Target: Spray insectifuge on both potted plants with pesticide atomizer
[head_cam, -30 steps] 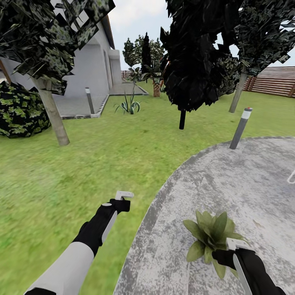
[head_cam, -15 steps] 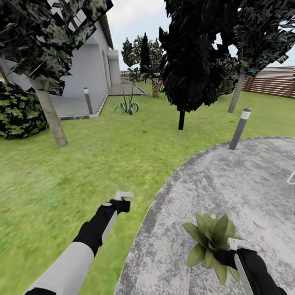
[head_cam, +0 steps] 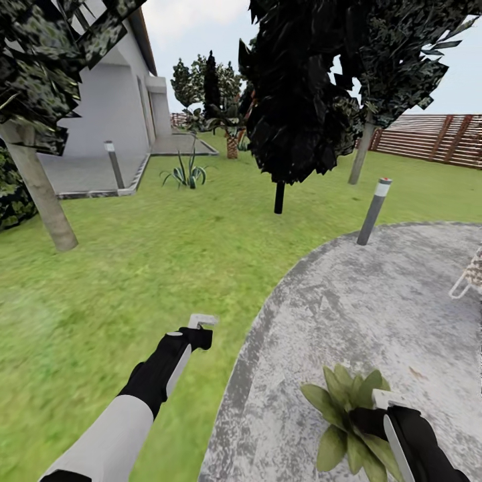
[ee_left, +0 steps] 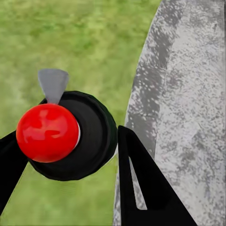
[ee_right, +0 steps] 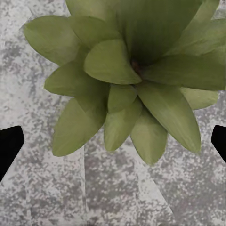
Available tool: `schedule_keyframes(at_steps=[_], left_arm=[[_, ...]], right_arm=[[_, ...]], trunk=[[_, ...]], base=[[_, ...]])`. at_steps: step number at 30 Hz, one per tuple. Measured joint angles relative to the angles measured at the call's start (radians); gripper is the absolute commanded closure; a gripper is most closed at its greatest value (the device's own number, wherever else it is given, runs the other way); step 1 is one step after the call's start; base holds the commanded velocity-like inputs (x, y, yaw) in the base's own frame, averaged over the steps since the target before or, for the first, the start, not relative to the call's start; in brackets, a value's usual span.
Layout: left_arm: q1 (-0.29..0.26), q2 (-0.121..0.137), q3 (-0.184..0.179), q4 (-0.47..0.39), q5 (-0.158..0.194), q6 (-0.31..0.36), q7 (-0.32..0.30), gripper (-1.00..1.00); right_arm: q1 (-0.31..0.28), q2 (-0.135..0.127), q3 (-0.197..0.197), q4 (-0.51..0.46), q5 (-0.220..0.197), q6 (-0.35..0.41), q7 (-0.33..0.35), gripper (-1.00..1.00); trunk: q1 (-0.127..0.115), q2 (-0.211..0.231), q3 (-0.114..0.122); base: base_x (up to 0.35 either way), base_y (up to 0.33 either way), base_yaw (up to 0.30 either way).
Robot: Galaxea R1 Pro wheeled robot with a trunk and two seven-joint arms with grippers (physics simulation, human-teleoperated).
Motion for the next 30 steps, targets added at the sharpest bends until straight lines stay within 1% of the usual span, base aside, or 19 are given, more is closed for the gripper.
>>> schedule_keyframes(at_steps=[6,15,19,30], left_arm=[[0.000,0.000,0.000,0.001,0.000,0.000,0.000,1.00],[0.000,-0.001,-0.001,0.001,0.000,0.000,0.000,1.00],[0.000,0.001,0.001,0.001,-0.001,0.000,0.000,1.00],[0.000,0.000,-0.001,0.000,0.000,0.000,0.000,1.00]], right_arm=[[0.000,0.001,0.000,0.000,-0.001,0.000,0.000,-1.00],[0.000,0.002,0.001,0.002,-0.003,0.000,0.000,-1.00],[0.000,0.002,0.001,0.003,-0.004,0.000,0.000,-1.00],[0.000,0.001,-0.001,-0.001,0.002,0.000,0.000,-1.00]], trunk=[[0.000,0.000,0.004],[0.000,0.000,0.010],[0.000,0.000,0.011],[0.001,0.000,0.011]], base=[[0.310,0.155,-0.222],[0.284,0.014,-0.217],[0.066,0.001,-0.101],[0.004,0.000,-0.018]])
